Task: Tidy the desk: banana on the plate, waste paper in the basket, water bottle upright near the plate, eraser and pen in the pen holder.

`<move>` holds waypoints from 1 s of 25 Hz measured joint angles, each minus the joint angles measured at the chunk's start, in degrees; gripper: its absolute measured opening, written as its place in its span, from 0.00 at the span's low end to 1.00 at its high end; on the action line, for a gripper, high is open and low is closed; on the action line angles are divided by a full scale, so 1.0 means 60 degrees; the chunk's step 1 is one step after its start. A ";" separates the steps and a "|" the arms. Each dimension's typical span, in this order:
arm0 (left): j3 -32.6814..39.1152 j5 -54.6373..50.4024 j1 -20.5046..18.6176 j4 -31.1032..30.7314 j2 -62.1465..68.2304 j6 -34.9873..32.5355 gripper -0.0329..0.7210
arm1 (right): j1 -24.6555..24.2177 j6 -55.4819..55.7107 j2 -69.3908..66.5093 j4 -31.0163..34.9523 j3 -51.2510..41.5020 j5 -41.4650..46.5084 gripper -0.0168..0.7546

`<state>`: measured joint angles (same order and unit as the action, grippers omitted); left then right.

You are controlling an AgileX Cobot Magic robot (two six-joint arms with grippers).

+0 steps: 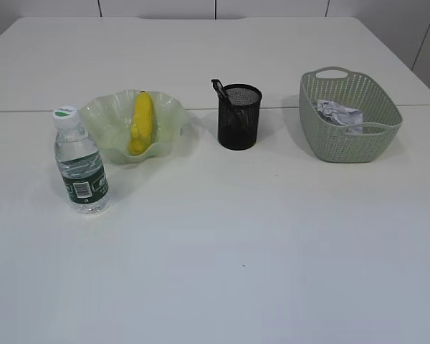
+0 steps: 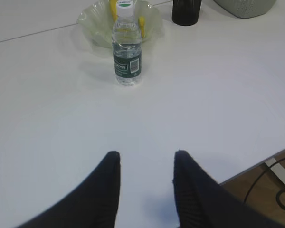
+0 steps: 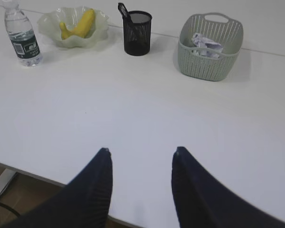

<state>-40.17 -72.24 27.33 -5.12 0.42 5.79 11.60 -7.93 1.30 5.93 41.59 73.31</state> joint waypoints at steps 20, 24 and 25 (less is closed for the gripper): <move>0.1617 0.1340 0.0000 0.0429 0.0000 -0.0055 0.50 | 0.0000 -0.0569 0.0000 0.0491 -0.1889 -0.0515 0.45; 0.1617 0.1340 0.0000 0.0446 0.0000 -0.0076 0.71 | 0.0000 -0.0588 0.0000 0.0927 -0.2174 -0.1157 0.52; 0.1617 0.1340 0.0000 0.0446 0.0000 -0.0076 0.74 | 0.0000 -0.0588 0.0000 0.0927 -0.2209 -0.1172 0.55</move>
<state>-30.46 -64.20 27.33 -2.44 0.42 5.33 11.60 -11.46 1.30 11.49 28.34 66.28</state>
